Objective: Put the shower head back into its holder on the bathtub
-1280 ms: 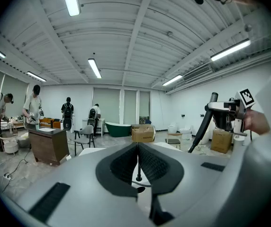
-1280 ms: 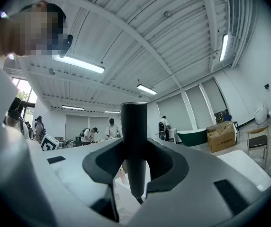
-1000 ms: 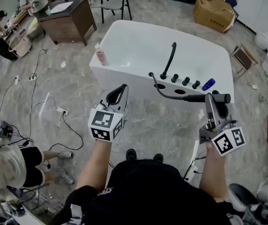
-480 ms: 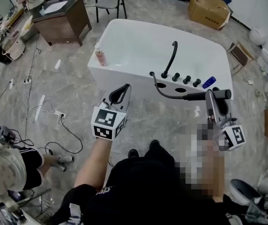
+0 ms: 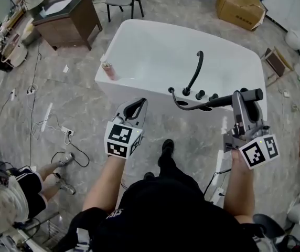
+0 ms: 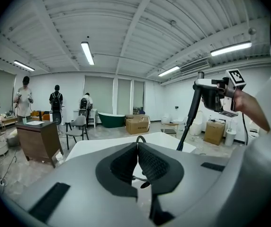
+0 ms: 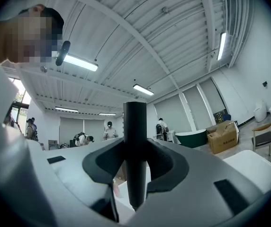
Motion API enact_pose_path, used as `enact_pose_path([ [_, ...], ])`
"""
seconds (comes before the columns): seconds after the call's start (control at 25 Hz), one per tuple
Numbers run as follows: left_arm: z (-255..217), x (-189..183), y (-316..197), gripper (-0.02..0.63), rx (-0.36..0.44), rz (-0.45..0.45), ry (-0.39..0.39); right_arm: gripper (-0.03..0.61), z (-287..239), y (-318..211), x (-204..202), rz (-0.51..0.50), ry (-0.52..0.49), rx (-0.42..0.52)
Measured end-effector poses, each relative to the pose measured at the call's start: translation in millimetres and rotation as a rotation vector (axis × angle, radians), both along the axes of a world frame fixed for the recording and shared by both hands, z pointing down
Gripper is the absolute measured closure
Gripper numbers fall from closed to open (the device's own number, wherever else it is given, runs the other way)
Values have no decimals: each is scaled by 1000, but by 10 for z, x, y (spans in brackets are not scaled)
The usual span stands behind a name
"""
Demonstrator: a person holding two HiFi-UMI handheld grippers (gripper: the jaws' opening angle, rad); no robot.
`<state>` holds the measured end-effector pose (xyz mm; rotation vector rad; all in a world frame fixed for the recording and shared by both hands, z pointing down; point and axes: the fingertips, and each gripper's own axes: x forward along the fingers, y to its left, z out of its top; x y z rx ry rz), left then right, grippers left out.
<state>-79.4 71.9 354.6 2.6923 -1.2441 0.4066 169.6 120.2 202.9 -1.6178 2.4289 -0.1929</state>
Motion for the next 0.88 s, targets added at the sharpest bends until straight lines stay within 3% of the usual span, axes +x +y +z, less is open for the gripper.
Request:
enact_pose_path([
  [0.4,-147,551,-1288,595,17,-37,-13,431,-303,-1176,454,-89,-24,50],
  [0.68,-143,688,-1677,595,13,-47,-19,431,-580,-1515,670,-75,-11,97],
  [0.88,-120,728,-1884,595,20,-26,-24,433,-456,-1774,588,-88,-19,68],
])
